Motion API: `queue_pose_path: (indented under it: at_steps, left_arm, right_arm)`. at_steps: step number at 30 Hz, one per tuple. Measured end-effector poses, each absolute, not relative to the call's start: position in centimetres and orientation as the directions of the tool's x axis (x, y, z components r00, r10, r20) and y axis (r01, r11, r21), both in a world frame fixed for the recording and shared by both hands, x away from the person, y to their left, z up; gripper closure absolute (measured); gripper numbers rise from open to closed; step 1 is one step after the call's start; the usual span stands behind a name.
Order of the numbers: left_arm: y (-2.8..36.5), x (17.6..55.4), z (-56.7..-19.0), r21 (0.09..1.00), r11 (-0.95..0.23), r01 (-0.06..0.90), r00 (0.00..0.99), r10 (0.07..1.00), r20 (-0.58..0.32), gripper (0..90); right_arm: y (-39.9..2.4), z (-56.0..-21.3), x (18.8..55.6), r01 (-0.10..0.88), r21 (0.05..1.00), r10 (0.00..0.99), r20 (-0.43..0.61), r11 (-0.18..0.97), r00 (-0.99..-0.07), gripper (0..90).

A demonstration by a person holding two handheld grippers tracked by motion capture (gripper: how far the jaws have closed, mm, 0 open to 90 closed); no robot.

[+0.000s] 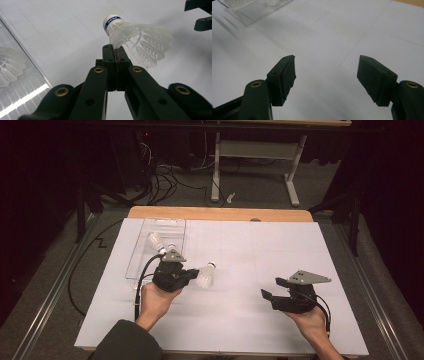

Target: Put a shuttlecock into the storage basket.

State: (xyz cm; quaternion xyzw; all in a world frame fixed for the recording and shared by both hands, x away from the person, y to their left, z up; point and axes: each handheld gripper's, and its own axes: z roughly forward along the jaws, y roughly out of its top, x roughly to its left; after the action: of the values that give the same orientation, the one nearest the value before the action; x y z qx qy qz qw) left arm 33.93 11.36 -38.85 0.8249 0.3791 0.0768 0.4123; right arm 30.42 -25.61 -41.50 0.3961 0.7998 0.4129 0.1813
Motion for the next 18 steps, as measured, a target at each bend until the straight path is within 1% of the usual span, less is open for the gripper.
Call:
queue_pose_path:
  at_steps: [18]
  left_arm:
    - [12.6, 33.8, -37.9, 0.753, -0.358, 0.553, 0.699, 0.691, -0.184, 89.8]
  right_arm:
    - [-27.3, -42.4, 29.1, 0.44, 0.852, 0.792, 0.05, 0.284, -0.609, 28.7]
